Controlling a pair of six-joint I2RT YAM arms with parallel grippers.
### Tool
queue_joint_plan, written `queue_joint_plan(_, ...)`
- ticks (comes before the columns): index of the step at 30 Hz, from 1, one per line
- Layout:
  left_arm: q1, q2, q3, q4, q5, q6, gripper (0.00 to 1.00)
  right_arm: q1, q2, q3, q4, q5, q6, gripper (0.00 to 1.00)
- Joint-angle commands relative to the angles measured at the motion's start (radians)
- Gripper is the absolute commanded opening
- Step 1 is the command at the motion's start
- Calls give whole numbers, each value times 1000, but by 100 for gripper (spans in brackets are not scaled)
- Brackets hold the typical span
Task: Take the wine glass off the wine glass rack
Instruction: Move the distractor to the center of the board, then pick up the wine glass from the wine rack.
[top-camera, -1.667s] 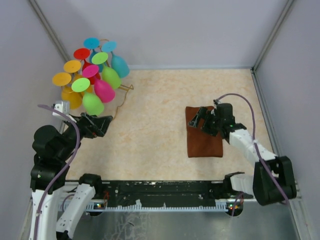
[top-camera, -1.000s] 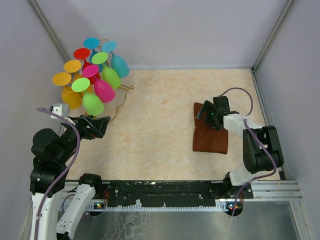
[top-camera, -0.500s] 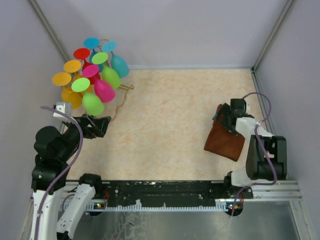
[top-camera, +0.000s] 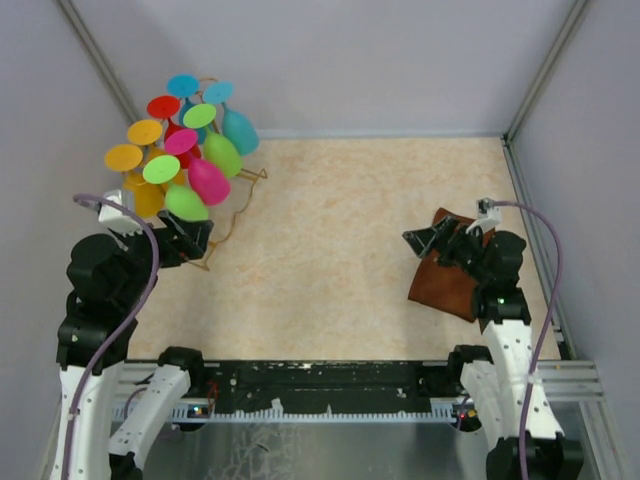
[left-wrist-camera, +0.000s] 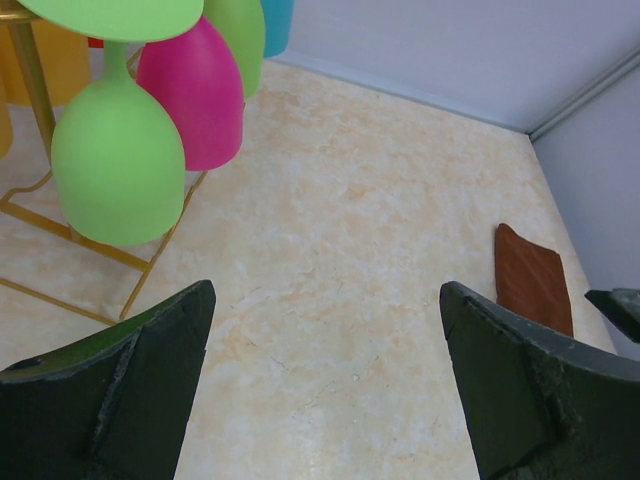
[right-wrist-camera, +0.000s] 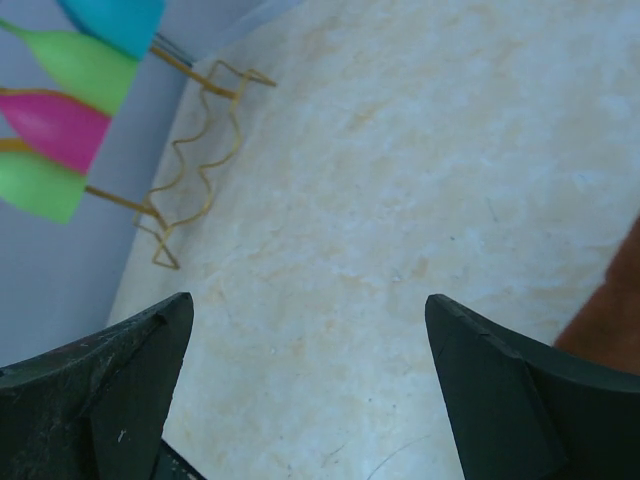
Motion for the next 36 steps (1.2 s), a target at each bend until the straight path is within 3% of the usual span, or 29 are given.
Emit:
queue_joint_plan(1,5,22,50,1,-43,-70,99,0,-133,-8,68,-178,48,99)
queue_joint_plan(5,4,51,86,39,-103,-93,99,0,-171,8,40,-207,50,99)
queue_joint_plan(8,4,168,188,-1,-100,-48,99,-1,-172,17,37,-221,61,99)
queue_joint_plan(12,5,272,306,-56,-203,-51,99,-1,-172,29,9,-207,46,99)
queue_joint_plan(20,6,317,379,-38,-312,-30,93,0,-155,65,-69,-171,-16,99)
queue_joint_plan(27,11,351,377,0,-526,41,88,0,-127,78,-98,-170,-40,99)
queue_joint_plan(36,49,463,412,45,-472,104,83,-1,-124,88,-114,-162,-54,99)
